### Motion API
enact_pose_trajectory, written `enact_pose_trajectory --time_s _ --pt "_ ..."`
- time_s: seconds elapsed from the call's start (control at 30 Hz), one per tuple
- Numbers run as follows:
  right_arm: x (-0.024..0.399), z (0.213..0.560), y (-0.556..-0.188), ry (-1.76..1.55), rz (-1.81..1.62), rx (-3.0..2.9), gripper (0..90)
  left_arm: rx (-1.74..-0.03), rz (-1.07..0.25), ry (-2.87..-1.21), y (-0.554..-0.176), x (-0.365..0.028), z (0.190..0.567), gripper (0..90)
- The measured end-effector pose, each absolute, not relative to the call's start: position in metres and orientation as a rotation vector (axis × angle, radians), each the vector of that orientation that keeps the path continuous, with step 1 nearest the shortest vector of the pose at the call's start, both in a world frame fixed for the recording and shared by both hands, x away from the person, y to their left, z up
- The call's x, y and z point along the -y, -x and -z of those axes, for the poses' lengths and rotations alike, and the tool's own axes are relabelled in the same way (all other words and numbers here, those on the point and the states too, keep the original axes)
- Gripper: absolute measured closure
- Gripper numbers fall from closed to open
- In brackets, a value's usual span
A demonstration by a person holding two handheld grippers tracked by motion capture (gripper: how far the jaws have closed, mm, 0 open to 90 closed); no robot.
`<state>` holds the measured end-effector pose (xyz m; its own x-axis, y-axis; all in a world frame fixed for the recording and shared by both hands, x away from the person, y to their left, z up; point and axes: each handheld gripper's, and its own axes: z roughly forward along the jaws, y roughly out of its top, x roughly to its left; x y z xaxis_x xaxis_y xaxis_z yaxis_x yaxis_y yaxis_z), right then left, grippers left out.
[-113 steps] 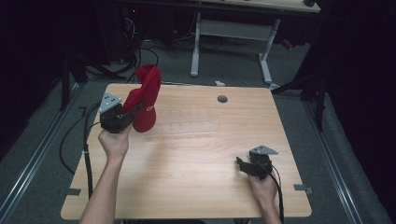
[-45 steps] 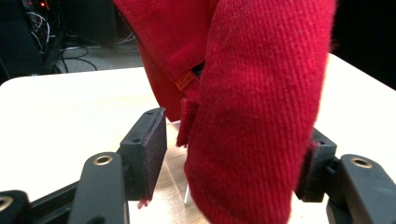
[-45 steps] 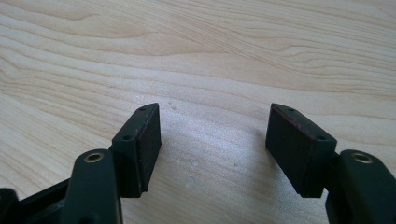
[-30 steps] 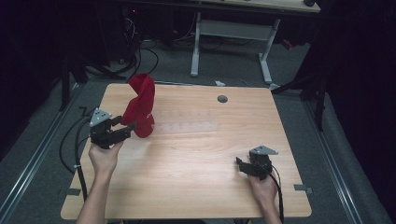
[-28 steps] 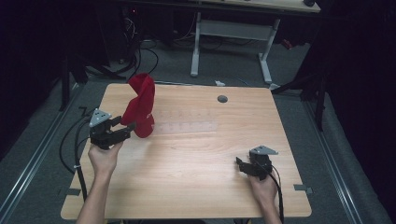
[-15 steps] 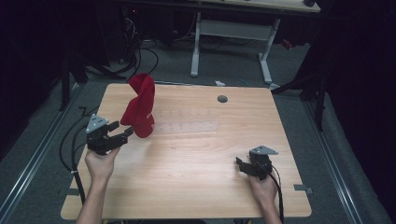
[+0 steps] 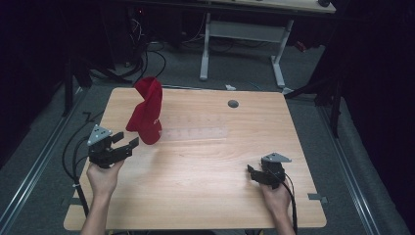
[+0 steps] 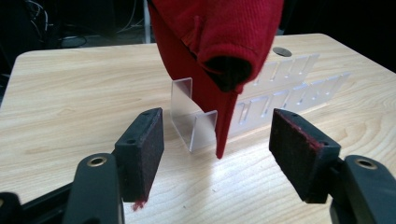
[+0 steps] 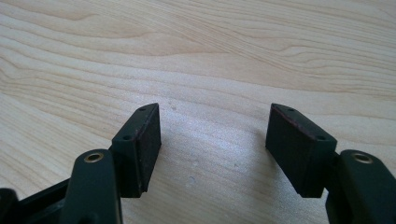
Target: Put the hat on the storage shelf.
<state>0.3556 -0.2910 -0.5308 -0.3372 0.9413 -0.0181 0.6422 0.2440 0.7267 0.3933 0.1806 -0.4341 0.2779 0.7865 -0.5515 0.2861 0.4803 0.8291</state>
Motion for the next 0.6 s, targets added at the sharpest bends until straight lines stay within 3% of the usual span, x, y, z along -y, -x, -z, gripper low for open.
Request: enact_pose_trajectory --time_s 0.6 --pt "0.291 0.531 -0.356 -1.442 -0.875 -2.067 36.0 -1.303 -0.403 -1.075 -0.380 -0.179 0.445 35.5"
